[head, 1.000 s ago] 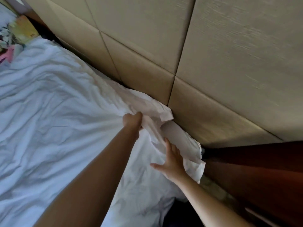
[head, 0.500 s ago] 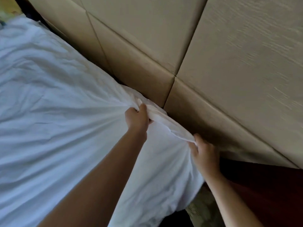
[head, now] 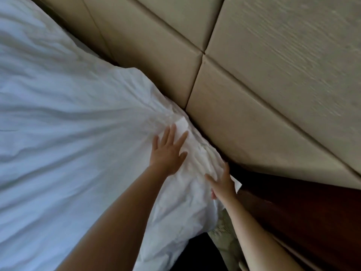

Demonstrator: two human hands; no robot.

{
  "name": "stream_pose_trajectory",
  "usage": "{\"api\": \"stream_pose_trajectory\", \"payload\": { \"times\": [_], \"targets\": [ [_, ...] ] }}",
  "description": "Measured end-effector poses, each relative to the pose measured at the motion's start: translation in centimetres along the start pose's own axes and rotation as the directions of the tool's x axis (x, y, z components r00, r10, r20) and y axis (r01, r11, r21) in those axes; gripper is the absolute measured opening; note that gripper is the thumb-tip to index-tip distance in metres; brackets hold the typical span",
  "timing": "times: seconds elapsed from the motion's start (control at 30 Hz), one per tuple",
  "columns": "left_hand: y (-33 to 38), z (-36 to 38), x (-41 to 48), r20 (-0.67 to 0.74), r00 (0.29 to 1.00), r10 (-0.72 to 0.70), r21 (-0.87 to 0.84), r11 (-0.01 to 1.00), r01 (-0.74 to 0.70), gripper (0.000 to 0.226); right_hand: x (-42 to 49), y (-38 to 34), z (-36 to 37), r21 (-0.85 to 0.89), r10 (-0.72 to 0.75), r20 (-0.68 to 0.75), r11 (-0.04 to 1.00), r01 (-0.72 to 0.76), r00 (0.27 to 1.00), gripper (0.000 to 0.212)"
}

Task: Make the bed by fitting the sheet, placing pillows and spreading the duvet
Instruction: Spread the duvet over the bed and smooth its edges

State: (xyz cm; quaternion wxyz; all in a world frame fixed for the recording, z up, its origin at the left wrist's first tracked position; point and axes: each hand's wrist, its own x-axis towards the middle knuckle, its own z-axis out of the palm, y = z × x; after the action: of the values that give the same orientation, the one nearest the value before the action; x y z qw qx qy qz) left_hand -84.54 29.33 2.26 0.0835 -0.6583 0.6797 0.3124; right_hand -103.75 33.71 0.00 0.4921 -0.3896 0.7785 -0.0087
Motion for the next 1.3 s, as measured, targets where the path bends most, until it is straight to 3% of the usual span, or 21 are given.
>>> {"api": "stream_pose_trajectory", "payload": {
  "times": [0.03, 0.1, 0.13, 0.23, 0.27, 0.33, 0.4, 0.47, 0.57, 0.67, 0.77, 0.9, 1.0, 1.1, 1.2, 1.3],
  "targets": [
    [-0.1, 0.2, 0.2, 0.012, 1.0, 0.003, 0.028, 1.0, -0.003, 0.063, 0.5, -0.3, 0.0, 0.087, 0.062, 0.058, 0.994, -0.067, 0.996, 0.064],
    [-0.3, 0.5, 0.7, 0.025, 1.0, 0.007, 0.077, 0.997, -0.009, 0.063, 1.9, -0.6, 0.2, 0.248, 0.145, 0.04, 0.957, -0.15, 0.989, 0.018],
    [-0.4, 0.4, 0.8, 0.024, 1.0, 0.012, 0.096, 0.995, -0.014, 0.063, 2.6, -1.0, -0.1, 0.364, 0.189, -0.02, 0.916, -0.169, 0.982, 0.012],
    [-0.7, 0.3, 0.9, 0.028, 0.999, 0.033, 0.129, 0.991, -0.037, 0.063, 4.7, -1.1, -1.5, 0.685, 0.291, -0.189, 0.723, -0.087, 0.938, 0.027],
    [-0.8, 0.3, 0.9, 0.035, 0.999, 0.038, 0.134, 0.99, -0.042, 0.063, 4.8, -1.0, -1.9, 0.682, 0.3, -0.192, 0.725, -0.093, 0.934, 0.023],
    [-0.7, 0.2, 0.9, 0.04, 0.998, 0.037, 0.126, 0.991, -0.042, 0.063, 4.1, -0.9, -1.8, 0.508, 0.263, -0.082, 0.841, -0.187, 0.961, 0.02],
    [-0.4, 0.2, 0.9, 0.036, 0.999, 0.038, 0.096, 0.994, -0.041, 0.063, 3.1, -0.6, -0.9, 0.372, 0.243, 0.164, 0.882, -0.288, 0.956, 0.057],
    [-0.5, 0.2, 0.7, 0.016, 0.999, 0.044, 0.073, 0.996, -0.045, 0.063, 3.1, -0.5, -0.2, 0.375, 0.238, 0.241, 0.872, -0.316, 0.941, 0.057],
    [-0.9, 0.2, 0.4, -0.02, 0.997, 0.072, 0.074, 0.995, -0.071, 0.062, 4.6, 0.1, -0.1, 0.564, 0.274, 0.021, 0.791, -0.237, 0.962, 0.039],
    [-0.9, 0.2, 0.0, -0.012, 0.995, 0.103, 0.063, 0.993, -0.102, 0.061, 5.1, 0.7, -0.3, 0.395, 0.298, -0.286, 0.903, -0.171, 0.911, 0.015],
    [-0.7, -0.5, -0.5, -0.049, 0.991, 0.122, 0.081, 0.99, -0.117, 0.06, 5.1, 1.2, -0.4, 0.4, 0.373, -0.366, 0.89, -0.218, 0.852, 0.035],
    [-2.5, -1.9, -2.2, -0.178, 0.973, 0.145, 0.055, 0.989, -0.137, 0.051, 3.6, 0.3, 0.9, 0.149, 0.061, -0.321, 0.989, -0.013, 0.945, 0.054],
    [-4.8, -3.1, -4.6, -0.29, 0.945, 0.154, -0.021, 0.986, -0.167, 0.049, 0.3, -2.0, 2.4, 0.076, -0.161, -0.36, 0.977, 0.201, 0.919, 0.044],
    [-8.3, -5.0, -6.6, -0.371, 0.924, 0.096, -0.022, 0.993, -0.112, 0.041, -2.9, -5.7, 4.5, -0.018, -0.443, -0.248, 0.891, 0.453, 0.862, 0.027],
    [-12.3, -7.8, -7.5, -0.454, 0.891, -0.013, -0.055, 0.998, -0.014, 0.042, -4.1, -11.4, 6.2, -0.117, -0.701, -0.157, 0.712, 0.692, 0.695, 0.023],
    [-15.9, -10.8, -7.5, -0.519, 0.827, -0.218, -0.149, 0.975, 0.163, 0.051, -4.6, -18.7, 7.6, -0.237, -0.898, -0.114, 0.439, 0.866, 0.424, 0.03]
  ]
}}
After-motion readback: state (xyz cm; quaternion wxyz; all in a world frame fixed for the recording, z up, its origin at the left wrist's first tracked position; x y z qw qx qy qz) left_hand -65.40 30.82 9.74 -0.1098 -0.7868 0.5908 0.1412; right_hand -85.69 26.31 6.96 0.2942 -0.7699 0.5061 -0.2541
